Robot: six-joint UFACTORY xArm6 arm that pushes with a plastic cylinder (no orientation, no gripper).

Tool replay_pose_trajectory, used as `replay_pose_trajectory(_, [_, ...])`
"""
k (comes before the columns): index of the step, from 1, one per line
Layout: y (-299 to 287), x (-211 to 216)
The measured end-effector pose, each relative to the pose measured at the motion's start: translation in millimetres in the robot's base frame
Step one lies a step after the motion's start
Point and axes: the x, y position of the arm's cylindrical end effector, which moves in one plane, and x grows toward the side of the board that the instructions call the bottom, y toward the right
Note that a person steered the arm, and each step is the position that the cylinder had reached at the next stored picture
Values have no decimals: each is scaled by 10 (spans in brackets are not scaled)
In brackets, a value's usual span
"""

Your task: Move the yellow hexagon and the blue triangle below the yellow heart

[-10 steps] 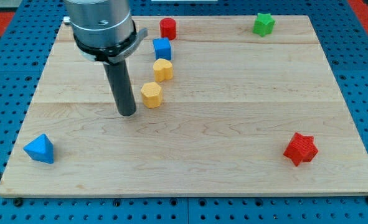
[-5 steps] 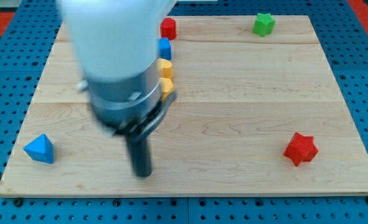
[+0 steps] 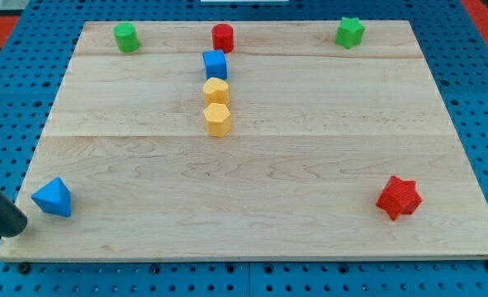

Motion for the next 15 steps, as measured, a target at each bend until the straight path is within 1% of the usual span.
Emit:
replay_pose_trajectory(1, [38, -199])
replay_pose_trajectory(2, [366, -363])
replay_pose_trajectory(3, [846, -485])
replay_pose_trajectory(4, [1165, -548])
replay_pose_trajectory(5, [917, -235])
replay_pose_trajectory(6, [1050, -278])
replay_pose_trajectory(8, [1455, -503])
replay_pose_trajectory(10, [1873, -589])
replay_pose_trajectory(11, [1978, -694])
replay_pose_trajectory(14, [2010, -1089])
replay_pose_trajectory(15, [2164, -1085])
